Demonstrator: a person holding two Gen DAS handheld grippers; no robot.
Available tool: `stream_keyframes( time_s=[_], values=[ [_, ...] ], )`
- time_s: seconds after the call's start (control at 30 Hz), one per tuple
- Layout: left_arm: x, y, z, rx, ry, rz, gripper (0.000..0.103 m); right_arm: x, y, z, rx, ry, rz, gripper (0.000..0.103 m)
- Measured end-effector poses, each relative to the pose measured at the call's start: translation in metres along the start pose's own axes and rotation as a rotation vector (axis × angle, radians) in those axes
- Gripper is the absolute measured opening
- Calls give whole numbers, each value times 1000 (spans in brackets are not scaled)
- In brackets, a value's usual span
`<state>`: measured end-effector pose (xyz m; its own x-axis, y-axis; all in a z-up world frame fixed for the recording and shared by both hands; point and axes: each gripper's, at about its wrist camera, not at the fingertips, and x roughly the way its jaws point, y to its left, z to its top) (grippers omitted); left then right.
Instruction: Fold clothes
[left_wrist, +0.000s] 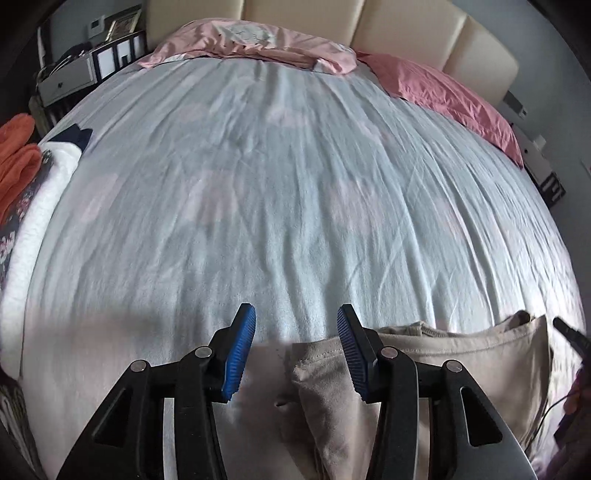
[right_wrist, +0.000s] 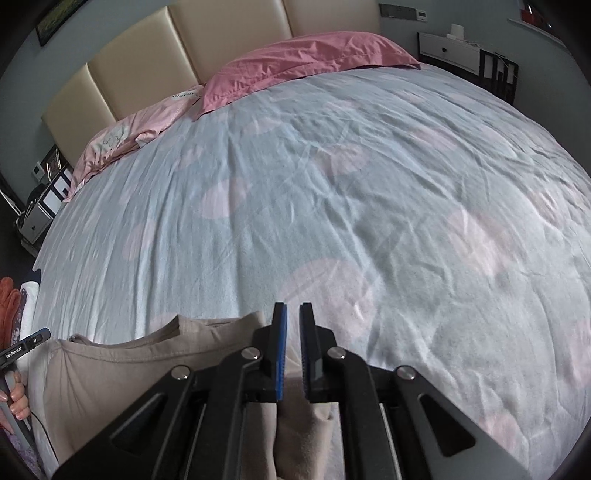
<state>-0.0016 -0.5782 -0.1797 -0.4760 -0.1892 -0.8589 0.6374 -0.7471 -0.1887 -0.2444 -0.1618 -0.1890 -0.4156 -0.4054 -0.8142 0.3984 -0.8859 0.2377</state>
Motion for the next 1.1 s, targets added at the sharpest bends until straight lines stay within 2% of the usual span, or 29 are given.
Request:
stream_keyframes(
  time_s=[0.1,0.27,0.43,0.57,0.73,0.8,1.0,1.1],
  values=[
    [-18,4,-5,-56,-2,-15,48,-11,-8,-6,22,31,13,7],
    [-40,-6,-28,-60,56,15,48,-37,-12,-29,39,77,48,7],
    [-54,-12,-76,-66,183,-39,48,-63,-14,-62,44,137,75,9],
    [-65,-16,-116,-25,262,-24,48,-78,-21,-93,67,198,99,14],
    [-76,-4,-148,-76,330,-82,48,-81,-29,-127,98,299,121,14],
    [-77,-3,-158,-82,362,-80,48,-82,-32,-138,116,328,119,14],
    [-85,-7,-176,-77,381,-62,48,-98,-36,-145,129,297,162,17],
    [-84,-6,-179,-83,398,-54,48,-95,-30,-150,95,326,135,17]
  ],
)
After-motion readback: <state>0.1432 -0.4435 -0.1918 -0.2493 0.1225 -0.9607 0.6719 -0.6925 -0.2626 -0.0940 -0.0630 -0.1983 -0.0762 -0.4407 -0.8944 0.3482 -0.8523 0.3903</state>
